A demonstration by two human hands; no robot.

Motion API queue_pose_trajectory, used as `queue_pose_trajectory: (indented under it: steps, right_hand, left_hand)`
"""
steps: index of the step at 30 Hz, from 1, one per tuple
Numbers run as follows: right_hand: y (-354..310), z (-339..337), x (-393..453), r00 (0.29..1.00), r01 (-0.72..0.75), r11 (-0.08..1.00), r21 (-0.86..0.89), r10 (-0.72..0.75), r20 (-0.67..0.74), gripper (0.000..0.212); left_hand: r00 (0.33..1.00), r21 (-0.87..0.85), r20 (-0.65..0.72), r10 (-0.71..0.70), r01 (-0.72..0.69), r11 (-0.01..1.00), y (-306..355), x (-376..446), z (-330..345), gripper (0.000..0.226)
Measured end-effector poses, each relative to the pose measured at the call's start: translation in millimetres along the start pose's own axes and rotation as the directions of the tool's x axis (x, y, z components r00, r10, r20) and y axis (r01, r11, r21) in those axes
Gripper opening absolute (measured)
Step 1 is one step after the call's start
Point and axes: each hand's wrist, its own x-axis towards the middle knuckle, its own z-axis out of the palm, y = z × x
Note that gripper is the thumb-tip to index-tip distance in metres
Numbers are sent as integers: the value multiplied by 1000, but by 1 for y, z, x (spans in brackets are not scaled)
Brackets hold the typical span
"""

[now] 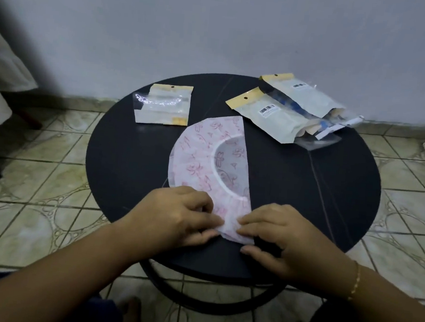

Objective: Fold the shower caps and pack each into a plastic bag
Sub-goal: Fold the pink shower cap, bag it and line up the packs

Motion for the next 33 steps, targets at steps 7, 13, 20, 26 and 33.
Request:
queue_pose_trajectory:
  steps: [7,13,20,26,33]
  right_hand:
    - [-9,9,8,992,-77,995,-56,71,-105,34]
    - [-9,-5,24,875,-434,800,415,483,-15,30]
    - [-2,-3,39,787,-527,678,511,617,-8,35]
    - [0,-3,46,756,-567,686,456,653,-42,37]
    - [-6,0,39,842,-533,844,62,536,-56,26]
  left_hand:
    - [985,-110,-4,-172,171,979,3,9,3,23]
    - [908,-295,98,-407,417,860,-2,17,1,34]
    - [755,-291,192,-627,654,698,2,28,1,44]
    - [763,-141,222,-607,641,754,1,36,0,30]
    - [934,-152,144,-327,347,925,-9,25,4,23]
